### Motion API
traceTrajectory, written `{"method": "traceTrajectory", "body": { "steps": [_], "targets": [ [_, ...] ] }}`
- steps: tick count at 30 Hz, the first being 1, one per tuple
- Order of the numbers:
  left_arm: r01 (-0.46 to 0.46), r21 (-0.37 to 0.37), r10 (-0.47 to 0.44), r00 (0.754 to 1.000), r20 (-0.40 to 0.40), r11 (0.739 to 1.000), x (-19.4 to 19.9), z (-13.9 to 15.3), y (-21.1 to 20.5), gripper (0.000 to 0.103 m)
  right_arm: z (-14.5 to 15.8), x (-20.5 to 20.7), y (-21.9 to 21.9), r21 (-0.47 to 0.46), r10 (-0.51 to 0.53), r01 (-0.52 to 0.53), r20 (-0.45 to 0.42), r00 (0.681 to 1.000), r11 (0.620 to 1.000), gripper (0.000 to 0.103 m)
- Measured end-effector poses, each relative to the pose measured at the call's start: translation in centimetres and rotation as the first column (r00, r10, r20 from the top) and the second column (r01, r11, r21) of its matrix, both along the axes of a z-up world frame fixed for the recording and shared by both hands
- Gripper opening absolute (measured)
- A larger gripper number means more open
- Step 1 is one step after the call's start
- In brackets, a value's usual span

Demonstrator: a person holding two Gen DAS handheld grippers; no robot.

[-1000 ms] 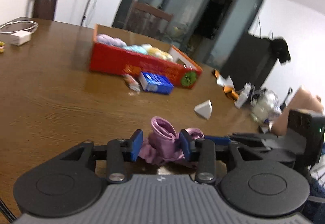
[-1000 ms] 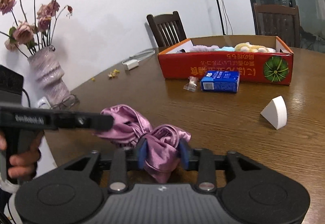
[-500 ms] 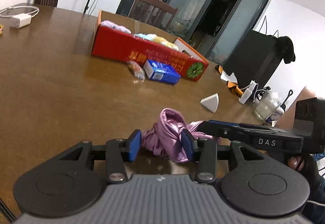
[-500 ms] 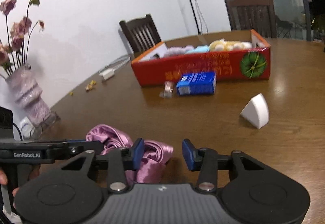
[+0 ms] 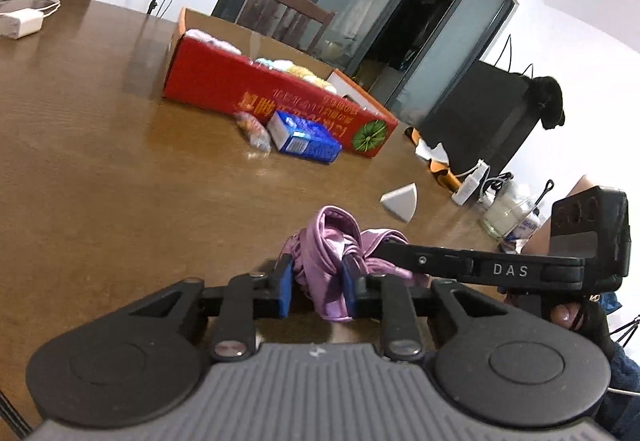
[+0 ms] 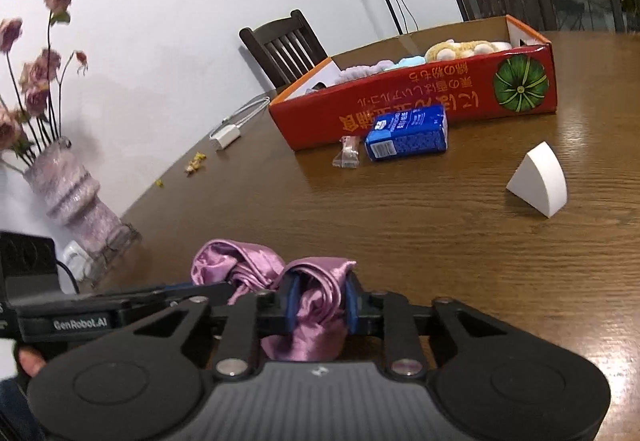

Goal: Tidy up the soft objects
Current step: 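Lift the purple scrunchie off the table with the right gripper, then carry the purple scrunchie into the cardboard box and open the right gripper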

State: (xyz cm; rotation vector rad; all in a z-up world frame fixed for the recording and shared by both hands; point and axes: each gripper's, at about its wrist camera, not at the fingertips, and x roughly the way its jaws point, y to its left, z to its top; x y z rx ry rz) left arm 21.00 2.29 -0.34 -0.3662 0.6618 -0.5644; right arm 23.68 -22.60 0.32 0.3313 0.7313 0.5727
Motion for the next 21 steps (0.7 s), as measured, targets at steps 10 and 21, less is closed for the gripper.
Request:
{"method": "traceTrajectory", "body": {
  "steps": [10,21],
  "targets": [
    [0.01,-0.012,-0.008,0.985,0.172,1.0,12.9,8.6,1.1,0.024,8.6,10.6,0.2,0.036,-0.001,-0.005,0.157,0.988,0.999,0.016],
    [-0.124,0.444,0.085,0.991,0.105,0.888,30.0,6.9,-3.1,0.024,6.5,35.1,7.8,-0.14,0.02,-0.027,-0.053,0.998,0.99,0.016]
  ]
}}
